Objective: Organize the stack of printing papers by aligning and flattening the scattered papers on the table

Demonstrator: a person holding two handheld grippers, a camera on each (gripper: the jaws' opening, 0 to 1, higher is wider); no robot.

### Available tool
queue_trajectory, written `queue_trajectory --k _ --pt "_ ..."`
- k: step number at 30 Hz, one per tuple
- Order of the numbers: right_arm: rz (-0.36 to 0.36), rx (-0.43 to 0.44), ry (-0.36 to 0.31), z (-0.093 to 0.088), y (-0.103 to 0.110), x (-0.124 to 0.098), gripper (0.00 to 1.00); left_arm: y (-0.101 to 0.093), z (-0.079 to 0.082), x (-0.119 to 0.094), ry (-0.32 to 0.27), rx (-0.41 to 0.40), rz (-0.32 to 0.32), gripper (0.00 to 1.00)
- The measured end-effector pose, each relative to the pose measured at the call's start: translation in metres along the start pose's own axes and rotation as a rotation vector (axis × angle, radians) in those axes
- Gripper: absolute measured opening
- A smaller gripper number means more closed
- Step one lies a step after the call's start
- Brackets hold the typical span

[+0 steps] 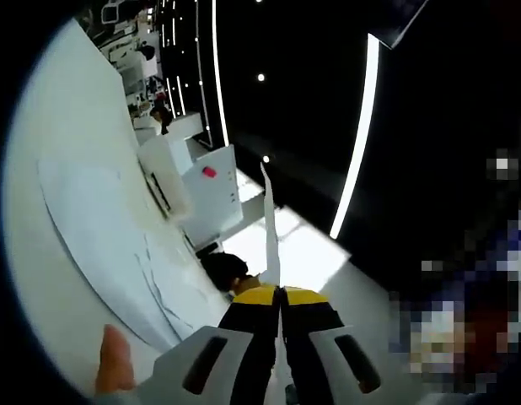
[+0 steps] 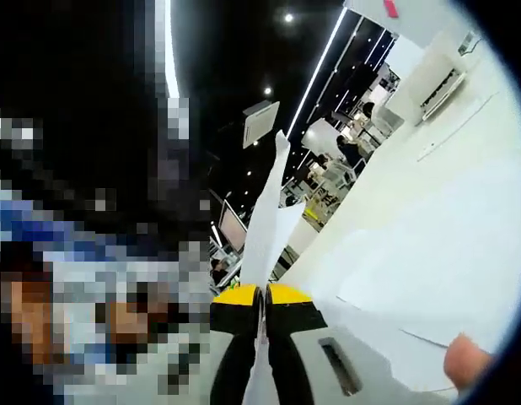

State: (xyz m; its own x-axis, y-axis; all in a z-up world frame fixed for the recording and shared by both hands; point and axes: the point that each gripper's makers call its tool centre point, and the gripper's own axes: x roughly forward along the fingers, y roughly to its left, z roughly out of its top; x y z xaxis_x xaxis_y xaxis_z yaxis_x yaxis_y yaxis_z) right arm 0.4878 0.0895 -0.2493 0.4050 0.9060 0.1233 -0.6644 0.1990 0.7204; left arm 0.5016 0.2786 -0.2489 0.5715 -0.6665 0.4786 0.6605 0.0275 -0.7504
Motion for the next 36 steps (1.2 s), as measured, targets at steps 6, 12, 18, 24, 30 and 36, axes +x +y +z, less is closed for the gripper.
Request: queue_trajectory --k 6,12,18,24,30,36 --pt "-0.027 0.032 0.0 0.004 -0.007 -0.001 0.0 0.001 -0.004 0.001 0.014 0.014 0.014 0.06" --pt "-0.014 0.021 -0.03 0.011 -0.003 -0.003 0.0 0.003 -0.001 0.0 -0.013 0.0 0.024 0.06" --pt "-0.009 0.025 -0.026 0.009 -0.003 -0.003 0.0 0.005 0.001 0.0 -0.008 0.0 0.028 0.05" --pt "-0.023 0.039 -0.04 0.014 -0.009 -0.01 0.0 0.006 0.003 -0.001 -0.006 0.003 0.025 0.05" --pt "-0.03 0.086 -0.092 0.026 -0.011 -0.022 0.0 0.008 0.006 -0.001 -0.021 0.008 0.034 0.05" --pt "-0.077 0.09 -0.129 0.014 -0.006 -0.03 0.0 0.011 0.009 0.0 -0.046 0.01 0.047 0.05"
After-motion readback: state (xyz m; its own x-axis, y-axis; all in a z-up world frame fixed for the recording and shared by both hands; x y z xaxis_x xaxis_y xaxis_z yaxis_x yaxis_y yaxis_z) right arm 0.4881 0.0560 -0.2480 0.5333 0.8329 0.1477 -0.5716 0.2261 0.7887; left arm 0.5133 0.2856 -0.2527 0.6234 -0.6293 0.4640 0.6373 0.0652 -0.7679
